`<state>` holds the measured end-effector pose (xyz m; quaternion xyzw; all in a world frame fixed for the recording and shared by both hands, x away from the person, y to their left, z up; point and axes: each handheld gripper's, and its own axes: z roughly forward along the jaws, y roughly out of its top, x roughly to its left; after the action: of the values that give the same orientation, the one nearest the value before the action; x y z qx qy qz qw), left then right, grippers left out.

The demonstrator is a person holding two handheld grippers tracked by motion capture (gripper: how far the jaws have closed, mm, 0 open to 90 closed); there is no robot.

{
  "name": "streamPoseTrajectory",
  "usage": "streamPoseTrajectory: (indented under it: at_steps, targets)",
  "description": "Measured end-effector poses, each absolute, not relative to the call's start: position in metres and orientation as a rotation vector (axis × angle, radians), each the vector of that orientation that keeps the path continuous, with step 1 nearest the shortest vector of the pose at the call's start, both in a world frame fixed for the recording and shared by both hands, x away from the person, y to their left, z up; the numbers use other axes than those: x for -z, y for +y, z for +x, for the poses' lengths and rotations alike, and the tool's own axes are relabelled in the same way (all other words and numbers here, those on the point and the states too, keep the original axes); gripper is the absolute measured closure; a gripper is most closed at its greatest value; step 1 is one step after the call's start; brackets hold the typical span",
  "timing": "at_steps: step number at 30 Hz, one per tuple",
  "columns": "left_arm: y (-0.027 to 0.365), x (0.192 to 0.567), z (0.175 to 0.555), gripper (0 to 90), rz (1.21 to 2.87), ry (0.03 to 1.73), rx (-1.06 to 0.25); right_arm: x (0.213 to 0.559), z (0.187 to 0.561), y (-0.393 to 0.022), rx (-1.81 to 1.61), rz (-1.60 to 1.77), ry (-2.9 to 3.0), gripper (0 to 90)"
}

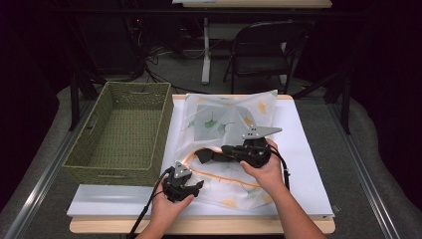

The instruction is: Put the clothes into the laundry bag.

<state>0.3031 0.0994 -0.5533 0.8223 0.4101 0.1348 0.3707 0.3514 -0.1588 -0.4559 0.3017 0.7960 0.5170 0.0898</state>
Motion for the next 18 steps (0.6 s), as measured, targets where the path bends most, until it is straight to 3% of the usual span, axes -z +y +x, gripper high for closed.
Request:
streamPoseTrajectory:
  at_steps: [7,18]
  targets:
    - [0.108,0.556,0.303,54.7,2.146,1.058,-0.365,0.457,0.352,-0.159,-1.532,0.89,2.37,89.5]
    - [0.12,0.555,0.299,85.9,2.184,1.026,-0.318,0.458,0.351,-0.157,-1.511,0.89,2.38,89.6]
